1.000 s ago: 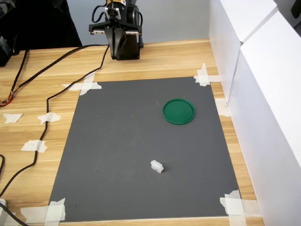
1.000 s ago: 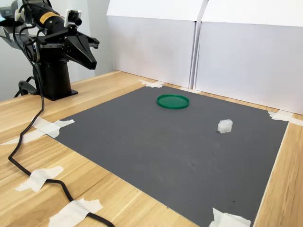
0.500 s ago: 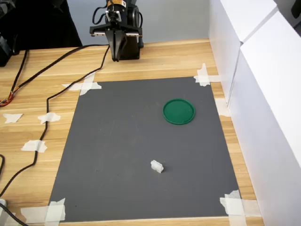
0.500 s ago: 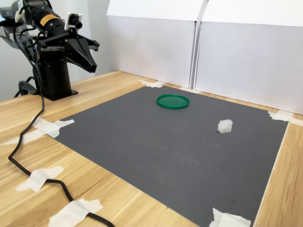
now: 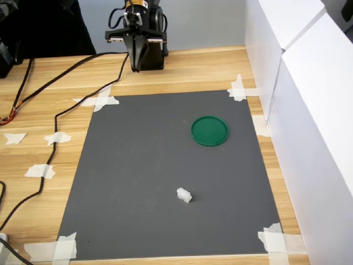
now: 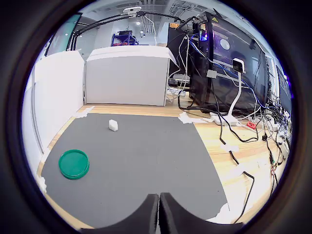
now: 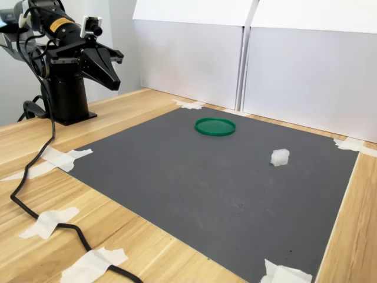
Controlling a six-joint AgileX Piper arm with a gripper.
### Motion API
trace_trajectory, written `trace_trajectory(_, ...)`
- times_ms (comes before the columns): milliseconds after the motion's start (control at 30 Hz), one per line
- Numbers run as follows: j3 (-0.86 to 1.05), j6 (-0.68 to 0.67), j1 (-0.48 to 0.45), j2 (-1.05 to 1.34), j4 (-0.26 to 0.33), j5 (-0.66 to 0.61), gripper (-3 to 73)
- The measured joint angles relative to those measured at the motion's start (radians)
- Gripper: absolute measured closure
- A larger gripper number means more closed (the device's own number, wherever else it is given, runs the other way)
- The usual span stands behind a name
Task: Grasp a white terminal and put it on the green lid.
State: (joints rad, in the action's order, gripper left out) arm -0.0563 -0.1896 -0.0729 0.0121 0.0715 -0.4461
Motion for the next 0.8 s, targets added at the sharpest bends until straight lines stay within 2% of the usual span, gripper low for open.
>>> trace_trajectory(167, 0.0, 0.0, 0.0, 0.0, 0.0, 0.016, 71.1)
trace_trajectory(400, 0.0, 0.0, 0.0, -0.014, 0.0, 0.134, 71.1)
trace_trajectory(600, -0.06, 0.0, 0.0, -0.251, 0.0, 0.228, 71.1)
trace_trajectory(800, -0.244, -0.001, 0.0, -0.495, 0.0, 0.192, 71.1)
